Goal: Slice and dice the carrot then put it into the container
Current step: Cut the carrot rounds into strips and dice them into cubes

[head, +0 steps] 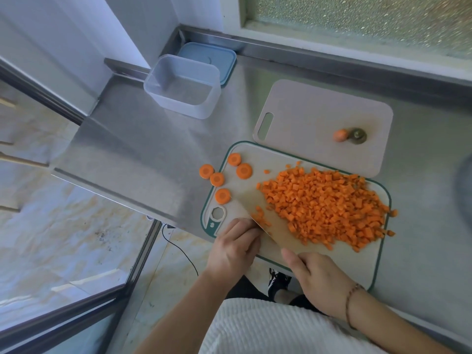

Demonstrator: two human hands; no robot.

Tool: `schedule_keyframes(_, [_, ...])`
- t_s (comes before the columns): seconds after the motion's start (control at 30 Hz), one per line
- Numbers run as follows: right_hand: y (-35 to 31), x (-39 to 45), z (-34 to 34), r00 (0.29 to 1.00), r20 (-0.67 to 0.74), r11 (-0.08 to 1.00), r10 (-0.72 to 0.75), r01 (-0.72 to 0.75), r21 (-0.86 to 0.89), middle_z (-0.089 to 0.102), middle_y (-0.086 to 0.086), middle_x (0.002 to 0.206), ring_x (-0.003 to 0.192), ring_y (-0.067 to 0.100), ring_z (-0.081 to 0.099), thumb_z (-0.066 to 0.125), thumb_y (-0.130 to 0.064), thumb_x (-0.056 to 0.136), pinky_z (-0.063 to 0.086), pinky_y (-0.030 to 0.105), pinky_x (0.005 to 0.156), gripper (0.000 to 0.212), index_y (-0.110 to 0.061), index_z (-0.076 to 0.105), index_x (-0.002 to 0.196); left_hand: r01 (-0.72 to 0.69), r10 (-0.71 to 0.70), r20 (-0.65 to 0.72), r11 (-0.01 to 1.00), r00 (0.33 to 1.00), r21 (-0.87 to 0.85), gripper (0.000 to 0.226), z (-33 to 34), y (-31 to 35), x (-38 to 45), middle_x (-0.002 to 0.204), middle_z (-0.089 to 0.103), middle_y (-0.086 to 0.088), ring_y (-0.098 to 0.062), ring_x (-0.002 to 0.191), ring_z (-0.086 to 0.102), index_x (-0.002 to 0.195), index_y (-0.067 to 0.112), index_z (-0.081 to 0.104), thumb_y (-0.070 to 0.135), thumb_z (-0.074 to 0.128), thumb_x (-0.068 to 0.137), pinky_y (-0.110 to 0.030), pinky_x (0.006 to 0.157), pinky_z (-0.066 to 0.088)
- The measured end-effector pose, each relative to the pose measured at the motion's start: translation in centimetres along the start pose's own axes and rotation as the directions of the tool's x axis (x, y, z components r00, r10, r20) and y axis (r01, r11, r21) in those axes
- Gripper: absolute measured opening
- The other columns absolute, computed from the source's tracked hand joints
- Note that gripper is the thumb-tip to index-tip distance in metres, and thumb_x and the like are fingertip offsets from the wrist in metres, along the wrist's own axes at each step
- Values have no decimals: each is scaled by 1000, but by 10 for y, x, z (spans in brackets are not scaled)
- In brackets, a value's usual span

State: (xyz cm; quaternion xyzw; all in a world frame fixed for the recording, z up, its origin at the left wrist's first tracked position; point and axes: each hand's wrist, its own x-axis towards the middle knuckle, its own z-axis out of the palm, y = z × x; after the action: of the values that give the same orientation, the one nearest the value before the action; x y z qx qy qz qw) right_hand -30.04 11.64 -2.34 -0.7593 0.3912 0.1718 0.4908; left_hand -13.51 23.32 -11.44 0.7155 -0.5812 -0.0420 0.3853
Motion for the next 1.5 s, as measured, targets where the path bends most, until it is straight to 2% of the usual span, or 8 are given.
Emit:
schedule_keyframes(0.4, [-4, -29, -18, 993, 105, 996, 44, -51, 67, 47, -26, 37, 46, -10, 49, 34, -42, 100, 38, 9, 57, 54, -23, 40, 50, 46, -40, -72, 995, 997, 94, 13, -2, -4, -11, 101, 73, -1, -26, 94, 67, 92, 8, 78, 13, 66, 96, -39, 84, 55])
schedule_keyframes(0.5, [-7, -26, -12, 993, 100, 998, 60, -62, 17, 49, -26, 40, 47, -8, 49, 31, -49, 98, 39, 11, 57, 51, -24, 42, 55, 50, -44, -80, 996, 996, 80, 12, -1, -4, -9, 104, 74, -1, -23, 99, 68, 92, 8, 78, 11, 68, 94, -38, 86, 55])
schedule_keyframes(0.6, [-3, -12, -1, 997, 51, 998, 59, -58, -18, 41, -4, 40, 42, 5, 41, 27, -61, 93, 36, 20, 51, 57, -17, 36, 57, 44, -42, -69, 999, 997, 30, 10, 1, -3, -7, 104, 74, -3, -22, 101, 68, 93, 6, 78, 8, 69, 94, -38, 86, 56])
schedule_keyframes(0.87, [22, -16, -9, 1000, -2, 996, -12, 12, 85, 29, -5, 48, 47, 9, 32, 25, -71, 83, 29, 29, 55, 62, -16, 34, 57, 106, -113, -115, 992, 987, -61, 14, 2, 7, -6, 98, 72, -6, -19, 95, 70, 86, 1, 75, 5, 64, 92, -36, 81, 59])
schedule_keyframes(1.03, [30, -22, -8, 991, 127, 990, 40, -57, 132, 31, -4, 49, 50, 10, 35, 26, -75, 83, 33, 29, 62, 65, -17, 33, 54, 209, -221, -255, 975, 941, -71, 23, -16, -2, -9, 107, 64, -3, -23, 91, 67, 95, 4, 72, -15, 63, 84, -33, 72, 57])
schedule_keyframes(1.13, [24, -15, -3, 979, 199, 989, 33, -60, 134, 33, -7, 46, 48, 8, 36, 30, -69, 83, 35, 27, 61, 59, -19, 33, 52, 316, -284, -316, 947, 905, 54, 16, -34, -21, 6, 104, 66, -5, -23, 94, 63, 98, 0, 74, -6, 70, 84, -37, 82, 54])
schedule_keyframes(1.23, [22, -11, -4, 978, 196, 977, 68, -105, 186, 30, -3, 45, 43, 10, 31, 32, -67, 85, 30, 27, 53, 60, -18, 33, 51, 335, -299, -196, 923, 934, 190, 26, -40, -42, 21, 107, 69, -9, -25, 104, 57, 109, 2, 72, 14, 71, 86, -39, 91, 50])
schedule_keyframes(1.5, [22, -11, -31, 955, 168, 909, 245, -287, 302, 26, 4, 47, 36, 14, 19, 29, -71, 87, 15, 20, 42, 66, -10, 37, 63, 339, -296, -177, 887, 939, 314, 32, -27, -46, 34, 98, 72, 1, -21, 103, 52, 99, 13, 75, 37, 62, 83, -34, 88, 35])
